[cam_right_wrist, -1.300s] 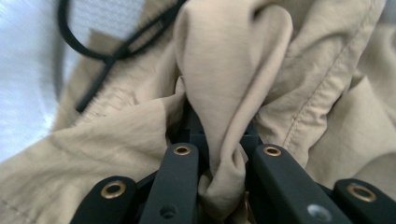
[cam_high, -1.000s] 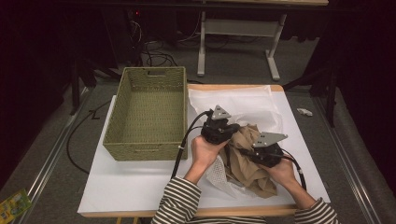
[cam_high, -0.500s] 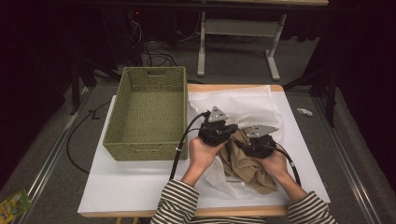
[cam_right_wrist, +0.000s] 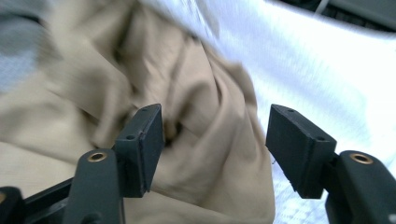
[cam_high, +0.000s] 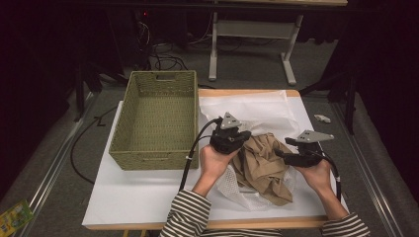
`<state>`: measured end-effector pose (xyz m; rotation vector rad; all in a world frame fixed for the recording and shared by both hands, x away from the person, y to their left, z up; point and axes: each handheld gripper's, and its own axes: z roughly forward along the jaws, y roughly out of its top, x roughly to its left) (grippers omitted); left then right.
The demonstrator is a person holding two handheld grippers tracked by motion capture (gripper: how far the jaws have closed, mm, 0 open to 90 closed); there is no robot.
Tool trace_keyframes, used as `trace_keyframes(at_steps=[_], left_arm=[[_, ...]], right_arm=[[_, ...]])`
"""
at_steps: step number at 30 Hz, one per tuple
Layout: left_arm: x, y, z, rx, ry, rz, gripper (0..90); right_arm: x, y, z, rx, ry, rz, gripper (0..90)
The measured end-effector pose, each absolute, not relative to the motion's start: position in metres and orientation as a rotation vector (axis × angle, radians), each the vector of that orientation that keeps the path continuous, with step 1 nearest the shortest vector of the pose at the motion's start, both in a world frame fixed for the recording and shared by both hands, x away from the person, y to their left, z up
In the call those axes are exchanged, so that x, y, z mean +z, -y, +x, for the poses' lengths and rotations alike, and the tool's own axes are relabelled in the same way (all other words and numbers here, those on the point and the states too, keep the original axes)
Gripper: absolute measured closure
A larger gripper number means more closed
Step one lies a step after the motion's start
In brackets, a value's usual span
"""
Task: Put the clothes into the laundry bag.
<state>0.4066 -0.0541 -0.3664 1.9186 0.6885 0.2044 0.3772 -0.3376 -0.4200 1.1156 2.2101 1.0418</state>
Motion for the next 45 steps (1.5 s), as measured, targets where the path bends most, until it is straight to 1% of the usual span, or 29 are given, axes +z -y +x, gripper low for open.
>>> trace_keyframes(at_steps=[1,2,3,4,5,6,7,8,10,13,16,23,28,31,33,35,37,41,45], left_arm=[[-0.367,0.054,0.407,0.204,-0.688,1.919,89.1],[-0.367,0.055,0.407,0.204,-0.688,1.918,89.1],[-0.367,0.055,0.407,0.205,-0.687,1.919,89.1],[-0.367,0.055,0.407,0.205,-0.687,1.919,89.1],[-0.367,0.055,0.407,0.205,-0.689,1.918,89.1],[-0.367,0.056,0.407,0.207,-0.688,1.918,89.0],[-0.367,0.056,0.407,0.207,-0.688,1.918,89.0],[-0.368,0.056,0.408,0.204,-0.69,1.917,89.0],[-0.369,0.057,0.409,0.198,-0.693,1.916,89.0],[-0.37,0.059,0.41,0.177,-0.695,1.907,89.1],[-0.369,0.06,0.41,0.158,-0.682,1.893,89.1],[-0.361,0.054,0.402,0.131,-0.641,1.86,89.1],[-0.358,0.049,0.399,0.154,-0.637,1.868,89.1],[-0.36,0.049,0.401,0.162,-0.653,1.879,89.1],[-0.361,0.05,0.401,0.175,-0.656,1.886,89.1],[-0.362,0.051,0.401,0.19,-0.656,1.893,89.0],[-0.362,0.051,0.401,0.206,-0.657,1.9,89.0],[-0.362,0.052,0.401,0.214,-0.663,1.905,89.0],[-0.364,0.053,0.402,0.217,-0.668,1.909,89.0]], right_arm=[[-0.428,0.337,0.384,1.026,-2.237,1.142,36.6],[-0.433,0.337,0.388,1.016,-2.26,1.153,39.5],[-0.436,0.336,0.39,1.02,-2.283,1.156,44.9],[-0.44,0.333,0.393,1.022,-2.321,1.151,57.7],[-0.441,0.331,0.393,1.027,-2.333,1.128,66.5],[-0.442,0.328,0.392,1.034,-2.347,1.091,77.3],[-0.44,0.324,0.39,1.048,-2.347,1.054,82.7],[-0.438,0.322,0.387,1.051,-2.348,1.022,86.2],[-0.428,0.314,0.377,1.081,-2.343,0.93,88.1],[-0.415,0.3,0.366,1.099,-2.348,0.827,88.3],[-0.409,0.285,0.364,1.077,-2.361,0.785,88.3],[-0.42,0.266,0.4,0.974,-2.345,0.894,88.2],[-0.43,0.273,0.428,0.885,-2.283,1.005,88.1],[-0.431,0.28,0.434,0.877,-2.262,1.048,86.0],[-0.43,0.284,0.432,0.901,-2.27,1.04,78.8],[-0.426,0.287,0.423,0.915,-2.271,1.03,68.8],[-0.42,0.292,0.412,0.957,-2.271,1.015,61.9],[-0.408,0.303,0.389,1.057,-2.252,0.974,50.5],[-0.4,0.315,0.364,1.138,-2.255,0.916,42.2]])
